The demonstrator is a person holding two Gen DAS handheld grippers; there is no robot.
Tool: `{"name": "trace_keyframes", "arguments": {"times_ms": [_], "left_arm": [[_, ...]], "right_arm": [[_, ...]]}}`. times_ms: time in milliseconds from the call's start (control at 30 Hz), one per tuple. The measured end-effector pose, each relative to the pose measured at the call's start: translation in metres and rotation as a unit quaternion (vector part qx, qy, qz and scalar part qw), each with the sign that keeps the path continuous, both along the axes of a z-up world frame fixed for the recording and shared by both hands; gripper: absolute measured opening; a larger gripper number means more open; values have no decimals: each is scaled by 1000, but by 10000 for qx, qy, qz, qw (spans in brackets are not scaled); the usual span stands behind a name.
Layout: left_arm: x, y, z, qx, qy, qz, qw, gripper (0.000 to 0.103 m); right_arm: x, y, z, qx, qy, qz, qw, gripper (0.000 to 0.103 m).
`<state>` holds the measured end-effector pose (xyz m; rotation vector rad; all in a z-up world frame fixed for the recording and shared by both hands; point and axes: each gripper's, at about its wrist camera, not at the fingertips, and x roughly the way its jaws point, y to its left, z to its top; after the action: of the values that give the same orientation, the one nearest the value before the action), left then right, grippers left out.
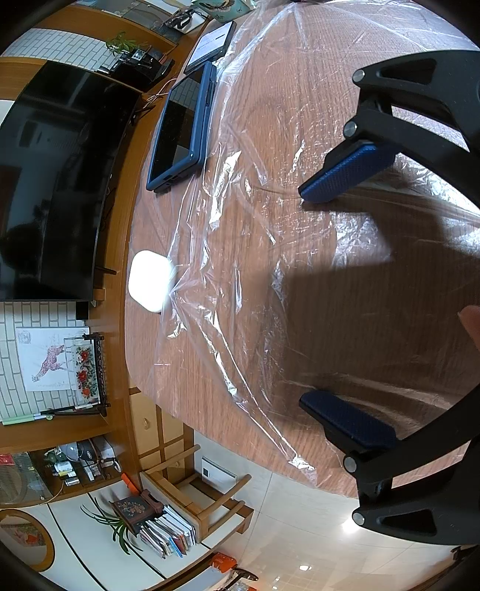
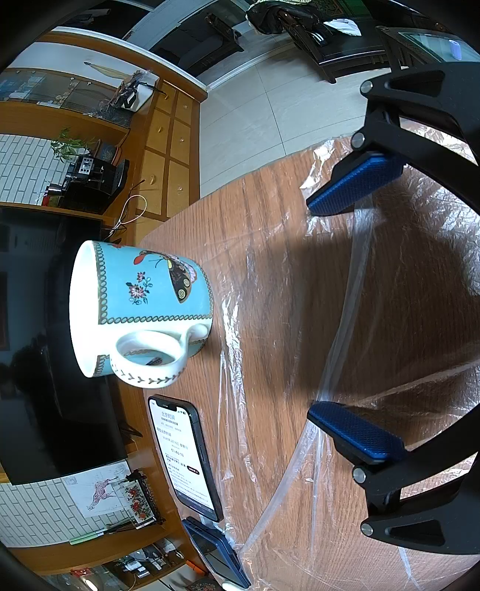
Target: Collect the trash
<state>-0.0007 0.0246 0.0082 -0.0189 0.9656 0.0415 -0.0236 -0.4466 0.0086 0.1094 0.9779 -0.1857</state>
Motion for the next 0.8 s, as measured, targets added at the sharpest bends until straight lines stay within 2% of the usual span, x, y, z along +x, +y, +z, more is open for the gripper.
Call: {"name": "trace_keyframes", "arguments": {"times_ms": [800], "left_arm": [[2, 0, -1, -4, 1, 69, 10000, 102]], "right_arm": [[0, 0, 0, 0, 1, -1, 10000, 99]]}}
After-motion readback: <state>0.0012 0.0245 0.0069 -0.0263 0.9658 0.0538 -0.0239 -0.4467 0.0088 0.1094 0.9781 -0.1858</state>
